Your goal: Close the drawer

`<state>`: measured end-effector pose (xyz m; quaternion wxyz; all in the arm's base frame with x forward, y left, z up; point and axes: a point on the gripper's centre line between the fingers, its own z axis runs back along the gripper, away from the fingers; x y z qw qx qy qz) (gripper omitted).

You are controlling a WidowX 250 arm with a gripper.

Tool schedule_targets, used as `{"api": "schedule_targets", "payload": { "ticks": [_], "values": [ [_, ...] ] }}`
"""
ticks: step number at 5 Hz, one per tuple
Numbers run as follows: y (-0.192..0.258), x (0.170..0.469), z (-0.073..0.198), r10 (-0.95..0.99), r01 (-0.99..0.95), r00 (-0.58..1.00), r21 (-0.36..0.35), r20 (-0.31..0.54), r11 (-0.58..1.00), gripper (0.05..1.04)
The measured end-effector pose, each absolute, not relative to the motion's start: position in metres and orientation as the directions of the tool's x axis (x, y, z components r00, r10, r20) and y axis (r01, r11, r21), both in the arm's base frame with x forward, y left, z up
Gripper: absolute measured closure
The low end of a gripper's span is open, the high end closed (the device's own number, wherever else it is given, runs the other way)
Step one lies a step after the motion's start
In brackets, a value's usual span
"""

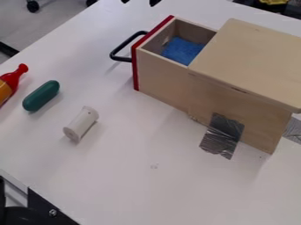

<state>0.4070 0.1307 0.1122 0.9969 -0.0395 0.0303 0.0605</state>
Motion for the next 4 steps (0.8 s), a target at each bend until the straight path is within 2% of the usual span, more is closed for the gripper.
{"api": "schedule_targets", "payload": {
  "ticks": [2,3,4],
  "values": [
    [0.15,0.41,0.101,0.106,-0.108,0.991,-0.014,-0.077,0.994,0.084],
    [0.148,0.404,0.088,0.072,-0.074,0.991,-0.02,-0.11,0.997,0.084],
    [0.152,0.398,0.083,0.054,-0.053,0.988,0.012,-0.147,0.999,0.084]
  ]
}}
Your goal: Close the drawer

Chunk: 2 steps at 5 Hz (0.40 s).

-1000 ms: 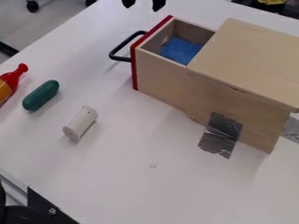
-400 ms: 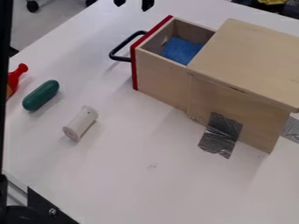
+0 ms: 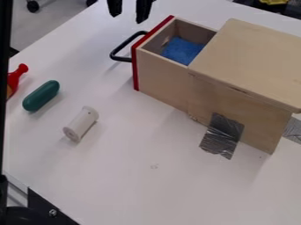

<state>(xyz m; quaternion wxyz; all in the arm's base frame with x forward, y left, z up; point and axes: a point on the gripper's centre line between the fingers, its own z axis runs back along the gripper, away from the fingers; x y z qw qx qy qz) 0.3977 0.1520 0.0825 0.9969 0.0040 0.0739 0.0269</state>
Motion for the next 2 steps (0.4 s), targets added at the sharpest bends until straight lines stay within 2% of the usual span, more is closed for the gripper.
{"api": "schedule_targets", "payload": {
  "ticks": [2],
  "values": [
    [0.1491,0.3924,0.071,0.03,-0.025,0.983,0.031,-0.182,0.999,0.084]
  ]
}}
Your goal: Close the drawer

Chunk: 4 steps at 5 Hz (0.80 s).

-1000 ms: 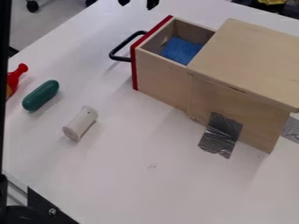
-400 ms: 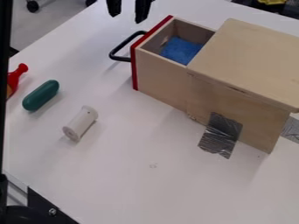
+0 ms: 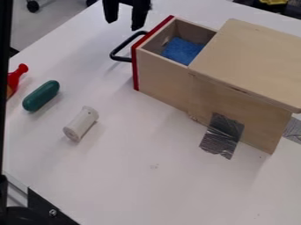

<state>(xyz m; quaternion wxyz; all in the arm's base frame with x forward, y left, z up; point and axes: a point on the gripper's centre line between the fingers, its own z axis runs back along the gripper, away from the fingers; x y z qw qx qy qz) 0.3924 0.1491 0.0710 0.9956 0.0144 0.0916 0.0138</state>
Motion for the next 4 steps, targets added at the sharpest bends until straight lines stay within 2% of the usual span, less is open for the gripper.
{"api": "schedule_targets", "payload": {
  "ticks": [1,4],
  "values": [
    [0.141,0.385,0.055,0.001,0.005,0.975,0.026,-0.221,1.0,0.084],
    [0.106,0.363,0.053,-0.068,0.062,0.97,-0.03,-0.235,0.998,0.084]
  ]
}}
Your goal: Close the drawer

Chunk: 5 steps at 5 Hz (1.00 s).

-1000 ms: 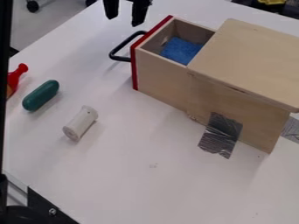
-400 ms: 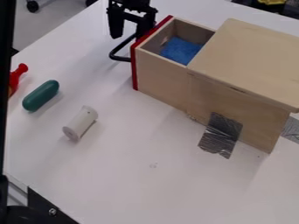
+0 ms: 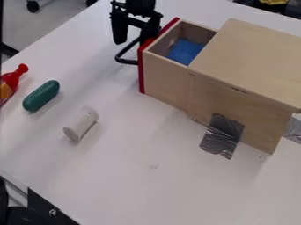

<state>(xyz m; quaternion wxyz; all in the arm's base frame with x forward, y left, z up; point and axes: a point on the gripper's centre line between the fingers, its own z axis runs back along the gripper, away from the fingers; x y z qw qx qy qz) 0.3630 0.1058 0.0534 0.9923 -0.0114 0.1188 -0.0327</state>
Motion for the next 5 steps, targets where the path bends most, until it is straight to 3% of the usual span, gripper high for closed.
{"api": "schedule_targets", "payload": {
  "ticks": [5],
  "values": [
    [0.084,0.329,0.064,-0.117,0.102,0.965,-0.078,-0.233,0.992,0.084]
  ]
}}
